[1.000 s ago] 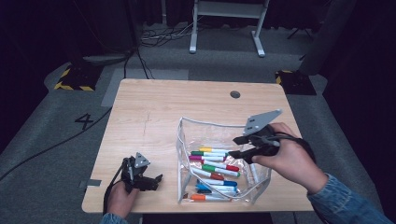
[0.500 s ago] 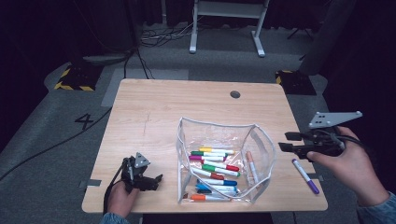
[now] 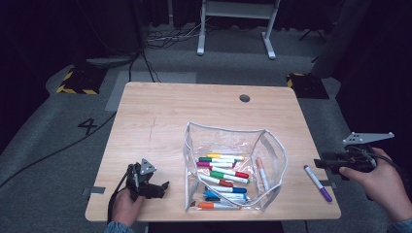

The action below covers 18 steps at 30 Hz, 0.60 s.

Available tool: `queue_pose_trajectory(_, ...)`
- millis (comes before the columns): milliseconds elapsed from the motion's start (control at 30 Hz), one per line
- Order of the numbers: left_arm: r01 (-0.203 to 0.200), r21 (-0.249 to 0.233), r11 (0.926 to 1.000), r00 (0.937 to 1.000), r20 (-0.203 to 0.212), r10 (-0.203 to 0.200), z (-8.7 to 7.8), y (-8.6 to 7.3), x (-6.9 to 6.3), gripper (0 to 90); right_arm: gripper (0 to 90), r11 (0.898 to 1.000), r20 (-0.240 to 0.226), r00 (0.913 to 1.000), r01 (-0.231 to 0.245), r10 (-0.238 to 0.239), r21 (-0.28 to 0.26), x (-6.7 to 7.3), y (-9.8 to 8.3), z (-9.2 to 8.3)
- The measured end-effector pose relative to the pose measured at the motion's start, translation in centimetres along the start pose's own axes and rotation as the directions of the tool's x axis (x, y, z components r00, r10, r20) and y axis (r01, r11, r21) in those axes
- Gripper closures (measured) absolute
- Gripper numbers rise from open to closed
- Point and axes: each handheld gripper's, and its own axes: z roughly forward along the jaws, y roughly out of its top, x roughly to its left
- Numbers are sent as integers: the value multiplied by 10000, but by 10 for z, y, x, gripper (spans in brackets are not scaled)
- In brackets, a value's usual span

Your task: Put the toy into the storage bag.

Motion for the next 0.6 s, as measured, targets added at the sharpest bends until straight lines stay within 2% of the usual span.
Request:
queue_pose_trajectory(100,-1,0,10000,10000,0,1,0,0,0,0,552,9979,121,9992,-396,390,505,-10,-11,12)
queue_pose_trajectory(300,9,-1,10000,10000,2,-9,0,0,0,0,569,9904,284,9960,-879,853,1067,-25,-32,33)
queue_pose_trajectory(400,0,1,10000,10000,1,0,0,0,0,0,582,9818,429,9939,-1075,1020,1566,-31,-47,46)
queue_pose_trajectory(467,1,0,10000,10000,1,-1,0,0,0,0,596,9711,578,9918,-1231,1136,2045,-34,-61,58)
queue_pose_trajectory(500,8,-1,10000,10000,1,-8,0,0,0,0,596,9711,578,9918,-1231,1136,2045,-34,-61,58)
queue_pose_trajectory(600,12,-2,10000,10000,2,-12,0,0,0,0,607,9625,761,9906,-1291,1140,2388,-38,-72,69)
